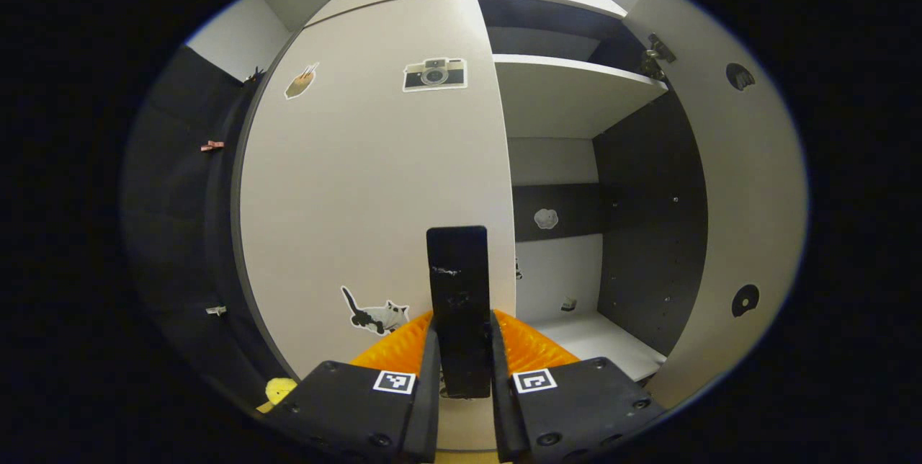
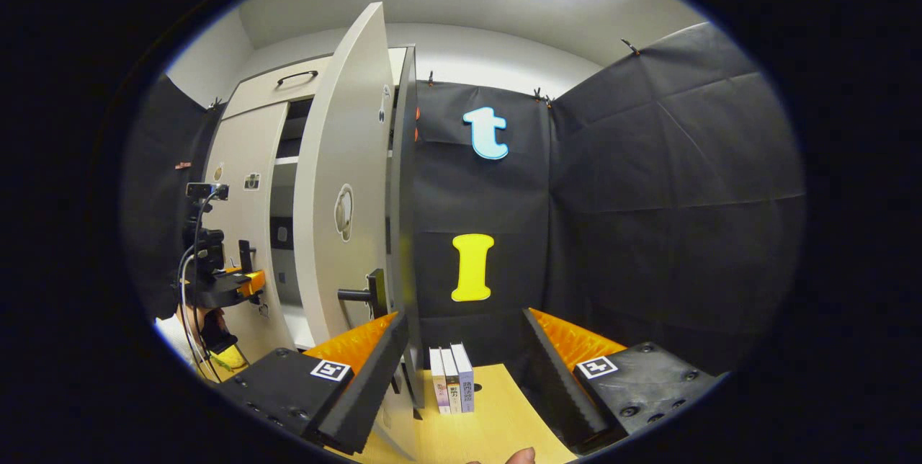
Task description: Open the right door of the double-door shoe cabinet with the right hand, and open the left door with the left hand.
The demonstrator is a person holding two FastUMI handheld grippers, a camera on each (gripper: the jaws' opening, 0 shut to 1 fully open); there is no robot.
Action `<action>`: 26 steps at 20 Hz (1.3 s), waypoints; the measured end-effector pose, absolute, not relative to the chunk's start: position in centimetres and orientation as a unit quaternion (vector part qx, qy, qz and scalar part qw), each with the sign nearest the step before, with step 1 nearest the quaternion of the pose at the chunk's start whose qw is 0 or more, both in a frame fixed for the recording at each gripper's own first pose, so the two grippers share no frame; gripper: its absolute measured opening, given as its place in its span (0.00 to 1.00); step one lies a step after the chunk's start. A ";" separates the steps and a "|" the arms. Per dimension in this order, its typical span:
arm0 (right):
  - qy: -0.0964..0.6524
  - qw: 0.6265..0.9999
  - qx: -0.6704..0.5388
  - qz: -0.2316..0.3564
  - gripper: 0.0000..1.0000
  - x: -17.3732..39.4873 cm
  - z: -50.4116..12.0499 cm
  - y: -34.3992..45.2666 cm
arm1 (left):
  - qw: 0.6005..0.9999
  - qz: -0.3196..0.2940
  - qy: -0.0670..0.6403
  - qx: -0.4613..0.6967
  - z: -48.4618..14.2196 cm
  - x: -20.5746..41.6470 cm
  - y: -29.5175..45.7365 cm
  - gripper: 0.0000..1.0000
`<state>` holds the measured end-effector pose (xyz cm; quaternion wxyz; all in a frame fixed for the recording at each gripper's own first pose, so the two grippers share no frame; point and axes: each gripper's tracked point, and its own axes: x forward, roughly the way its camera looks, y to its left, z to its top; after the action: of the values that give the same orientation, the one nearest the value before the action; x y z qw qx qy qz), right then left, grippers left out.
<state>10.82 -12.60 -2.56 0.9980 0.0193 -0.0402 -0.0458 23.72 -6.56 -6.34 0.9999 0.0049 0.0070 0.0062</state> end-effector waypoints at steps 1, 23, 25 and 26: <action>-0.040 0.998 0.020 -0.047 0.98 10.8 -2.6 -12.6 | 1.000 0.006 0.008 -0.004 -6.4 23.8 -6.6 0.35; -0.045 0.997 0.018 -0.052 0.98 7.2 -1.6 -10.2 | 0.999 -0.036 0.040 0.003 -6.2 12.6 -2.3 0.19; -0.046 0.998 0.019 -0.047 0.98 7.1 -1.4 -9.6 | 0.998 -0.038 0.041 -0.001 -5.8 11.5 -1.7 0.23; -0.047 0.998 0.020 -0.044 0.98 7.1 -1.4 -9.2 | 0.998 -0.038 0.041 -0.001 -5.6 10.8 -1.3 0.23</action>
<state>7.12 -9.20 -1.37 0.9977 0.0198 -0.0474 -0.0444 10.77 -1.26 -5.60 0.9984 -0.0014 0.0410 -0.0377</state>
